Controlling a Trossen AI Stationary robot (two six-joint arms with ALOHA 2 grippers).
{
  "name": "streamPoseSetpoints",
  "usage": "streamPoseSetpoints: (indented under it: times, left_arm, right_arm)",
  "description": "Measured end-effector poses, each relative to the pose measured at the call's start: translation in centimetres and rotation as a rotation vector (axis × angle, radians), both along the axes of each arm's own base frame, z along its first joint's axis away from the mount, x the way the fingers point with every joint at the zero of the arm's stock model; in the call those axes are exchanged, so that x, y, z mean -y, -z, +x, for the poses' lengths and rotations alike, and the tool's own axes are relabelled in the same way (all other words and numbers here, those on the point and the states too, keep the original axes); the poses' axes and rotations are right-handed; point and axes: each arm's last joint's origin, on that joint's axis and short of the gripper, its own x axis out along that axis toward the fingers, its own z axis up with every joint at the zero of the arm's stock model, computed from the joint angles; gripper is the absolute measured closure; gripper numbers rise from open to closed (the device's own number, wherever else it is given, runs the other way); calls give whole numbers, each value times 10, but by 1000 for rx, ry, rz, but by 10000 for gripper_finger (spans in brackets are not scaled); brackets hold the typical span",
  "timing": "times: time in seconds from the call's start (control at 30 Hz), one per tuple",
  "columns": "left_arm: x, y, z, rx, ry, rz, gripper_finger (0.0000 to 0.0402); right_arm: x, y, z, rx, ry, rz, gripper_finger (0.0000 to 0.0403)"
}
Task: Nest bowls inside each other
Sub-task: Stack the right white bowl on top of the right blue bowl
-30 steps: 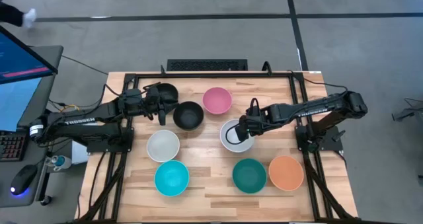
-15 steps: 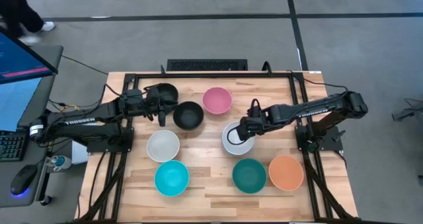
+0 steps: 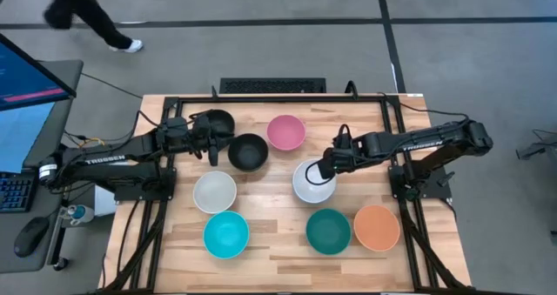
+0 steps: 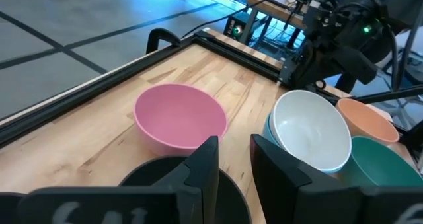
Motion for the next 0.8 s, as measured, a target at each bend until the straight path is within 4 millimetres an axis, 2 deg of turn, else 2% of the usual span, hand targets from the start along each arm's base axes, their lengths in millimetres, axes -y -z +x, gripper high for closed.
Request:
streamPoseSetpoints:
  times: [0.27,0.57,0.8]
  left_arm:
    - [0,0,0,-1,-7,2,324]
    - [0,0,0,-2,-12,3,324]
    - [0,0,0,-3,-12,2,324]
  right_arm:
    - [-2,-1,6,47,-61,26,331]
    - [-4,0,8,73,-78,48,348]
    - [-7,2,7,70,-74,52,337]
